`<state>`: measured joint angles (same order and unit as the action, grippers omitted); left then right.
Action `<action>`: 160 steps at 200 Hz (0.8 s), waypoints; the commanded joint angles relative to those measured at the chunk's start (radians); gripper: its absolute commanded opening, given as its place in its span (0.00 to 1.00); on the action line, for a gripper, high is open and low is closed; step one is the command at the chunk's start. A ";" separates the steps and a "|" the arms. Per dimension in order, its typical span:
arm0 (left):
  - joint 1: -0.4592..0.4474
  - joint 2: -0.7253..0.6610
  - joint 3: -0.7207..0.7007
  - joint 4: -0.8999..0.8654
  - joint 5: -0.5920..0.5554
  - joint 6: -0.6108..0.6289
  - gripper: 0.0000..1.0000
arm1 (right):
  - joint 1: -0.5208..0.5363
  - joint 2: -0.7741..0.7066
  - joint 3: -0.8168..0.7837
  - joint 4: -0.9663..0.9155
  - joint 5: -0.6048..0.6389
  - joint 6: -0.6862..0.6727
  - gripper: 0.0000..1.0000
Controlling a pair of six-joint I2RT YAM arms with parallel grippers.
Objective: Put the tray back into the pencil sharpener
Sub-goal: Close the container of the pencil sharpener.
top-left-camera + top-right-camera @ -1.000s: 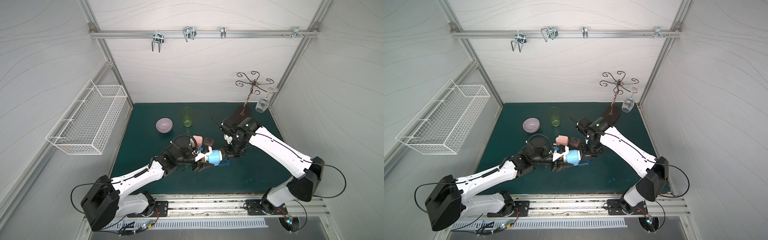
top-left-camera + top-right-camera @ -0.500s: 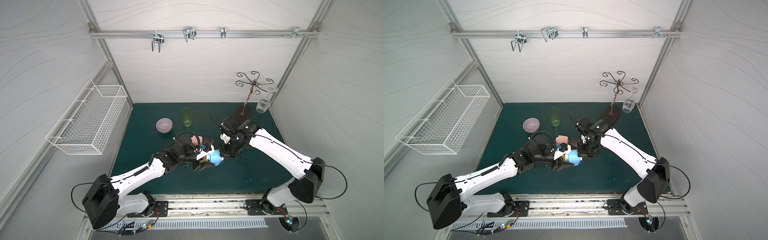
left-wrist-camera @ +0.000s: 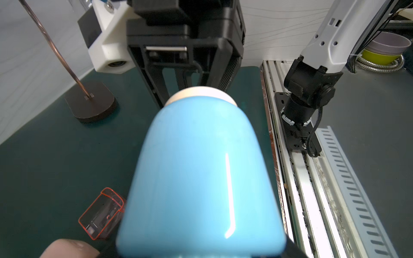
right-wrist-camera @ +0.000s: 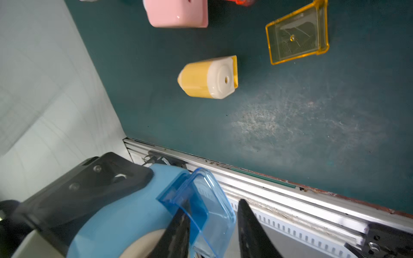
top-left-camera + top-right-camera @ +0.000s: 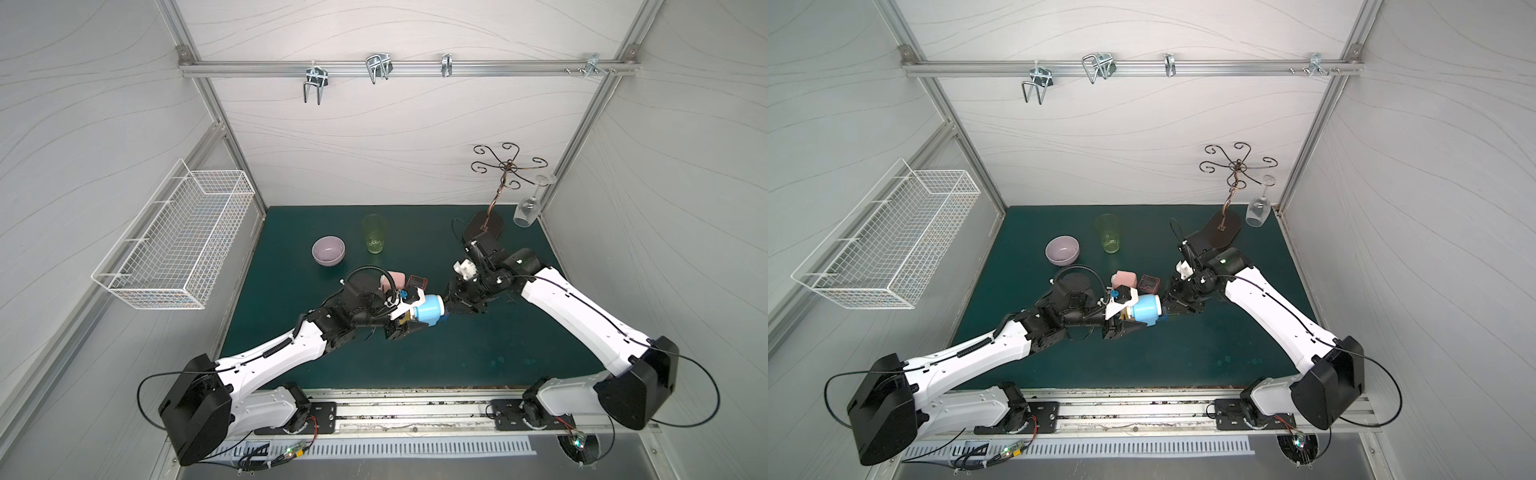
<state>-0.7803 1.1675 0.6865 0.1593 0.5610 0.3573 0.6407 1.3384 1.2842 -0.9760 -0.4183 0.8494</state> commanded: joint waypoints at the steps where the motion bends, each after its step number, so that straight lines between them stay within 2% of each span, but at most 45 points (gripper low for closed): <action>1: -0.036 0.013 -0.006 0.174 0.023 0.015 0.00 | 0.019 -0.047 0.022 0.169 -0.232 0.018 0.39; 47: -0.036 0.023 -0.050 0.281 -0.037 -0.021 0.00 | -0.013 -0.134 -0.050 0.210 -0.246 0.084 0.37; 97: -0.036 0.004 -0.096 0.399 -0.102 -0.043 0.00 | -0.054 -0.205 -0.081 0.192 -0.276 0.088 0.38; 131: -0.037 -0.010 -0.120 0.485 -0.146 -0.066 0.00 | -0.064 -0.224 -0.067 0.148 -0.246 0.079 0.41; 148: -0.036 -0.024 -0.127 0.503 -0.157 -0.076 0.00 | -0.107 -0.247 -0.039 0.088 -0.201 0.060 0.37; 160: -0.036 -0.036 -0.131 0.518 -0.163 -0.089 0.00 | -0.163 -0.275 -0.026 0.033 -0.154 0.038 0.26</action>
<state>-0.8181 1.1683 0.5449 0.5251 0.4267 0.2993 0.5552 1.1221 1.2125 -0.8368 -0.6319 0.9260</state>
